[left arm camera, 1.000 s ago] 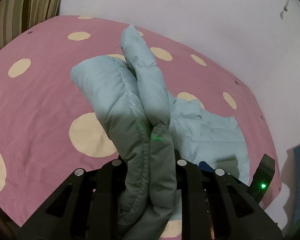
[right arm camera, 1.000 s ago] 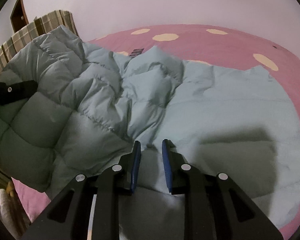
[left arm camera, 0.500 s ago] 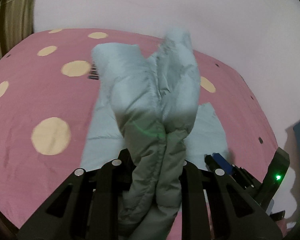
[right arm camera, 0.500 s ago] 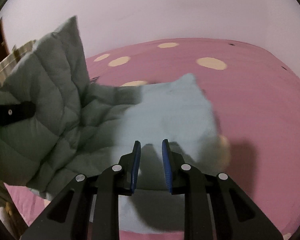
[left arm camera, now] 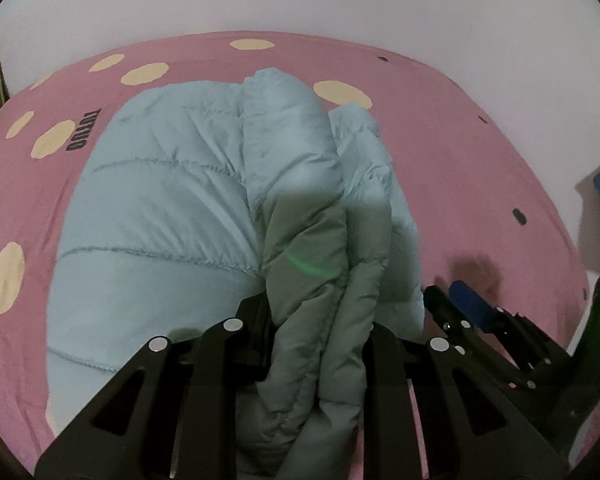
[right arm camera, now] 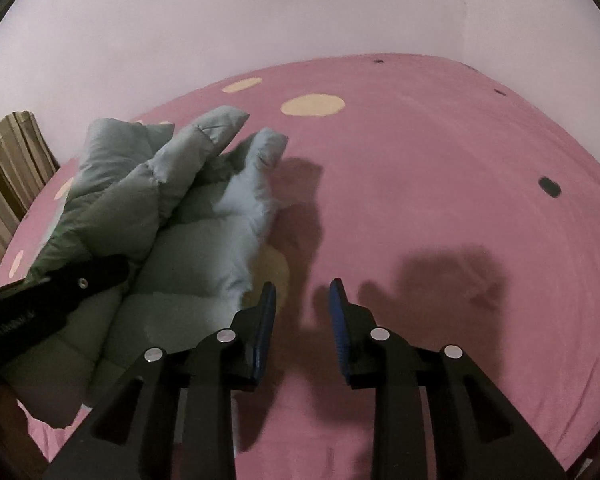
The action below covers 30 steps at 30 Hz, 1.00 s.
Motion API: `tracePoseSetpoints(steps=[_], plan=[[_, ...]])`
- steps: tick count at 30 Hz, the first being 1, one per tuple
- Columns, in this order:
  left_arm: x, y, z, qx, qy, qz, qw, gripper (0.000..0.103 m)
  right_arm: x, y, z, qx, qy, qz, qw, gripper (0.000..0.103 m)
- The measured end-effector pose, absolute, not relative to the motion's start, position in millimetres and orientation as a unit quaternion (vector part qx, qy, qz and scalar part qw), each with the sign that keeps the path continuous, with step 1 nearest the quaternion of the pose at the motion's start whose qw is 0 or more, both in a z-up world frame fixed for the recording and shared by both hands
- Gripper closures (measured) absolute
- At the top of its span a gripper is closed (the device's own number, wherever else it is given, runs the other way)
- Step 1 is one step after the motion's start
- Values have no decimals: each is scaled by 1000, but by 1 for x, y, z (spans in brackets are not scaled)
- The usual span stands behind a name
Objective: Fold large clothes
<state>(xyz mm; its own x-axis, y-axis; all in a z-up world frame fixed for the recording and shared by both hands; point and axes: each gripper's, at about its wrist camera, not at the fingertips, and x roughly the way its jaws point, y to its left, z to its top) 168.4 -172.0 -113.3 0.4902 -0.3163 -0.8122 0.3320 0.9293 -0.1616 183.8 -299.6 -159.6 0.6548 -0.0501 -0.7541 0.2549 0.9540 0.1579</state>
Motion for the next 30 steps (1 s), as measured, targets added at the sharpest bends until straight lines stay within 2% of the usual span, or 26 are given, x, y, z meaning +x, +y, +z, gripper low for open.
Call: tracePoseSetpoints(steps=[8, 9, 11, 12, 13, 15, 17, 24, 28, 30], plan=[[161, -182, -125, 18, 459, -190, 867, 84, 178, -318, -169, 141, 415, -95, 894, 75], [159, -183, -123, 19, 456, -193, 868, 80, 178, -319, -170, 142, 416, -96, 893, 75], [154, -184, -119, 12, 455, -198, 868, 65, 174, -321, -170, 144, 415, -100, 893, 74], [150, -186, -117, 5, 456, -207, 866, 51, 173, -323, -170, 145, 414, -101, 893, 74], [146, -189, -114, -1, 457, -215, 863, 41, 173, -324, -171, 146, 414, -103, 892, 74], [136, -195, -108, -3, 456, -230, 860, 39, 172, -329, -172, 148, 413, -109, 892, 74], [127, -199, -101, -3, 453, -246, 857, 38, 167, -332, -172, 151, 412, -115, 891, 66], [101, -177, -59, -28, 421, -282, 862, 36, 163, -338, -167, 161, 407, -122, 891, 65], [100, -142, -37, -33, 383, -252, 888, 29, 165, -329, -156, 166, 397, -104, 897, 65], [106, -118, -34, -33, 364, -224, 903, 27, 166, -322, -148, 172, 391, -91, 900, 62]])
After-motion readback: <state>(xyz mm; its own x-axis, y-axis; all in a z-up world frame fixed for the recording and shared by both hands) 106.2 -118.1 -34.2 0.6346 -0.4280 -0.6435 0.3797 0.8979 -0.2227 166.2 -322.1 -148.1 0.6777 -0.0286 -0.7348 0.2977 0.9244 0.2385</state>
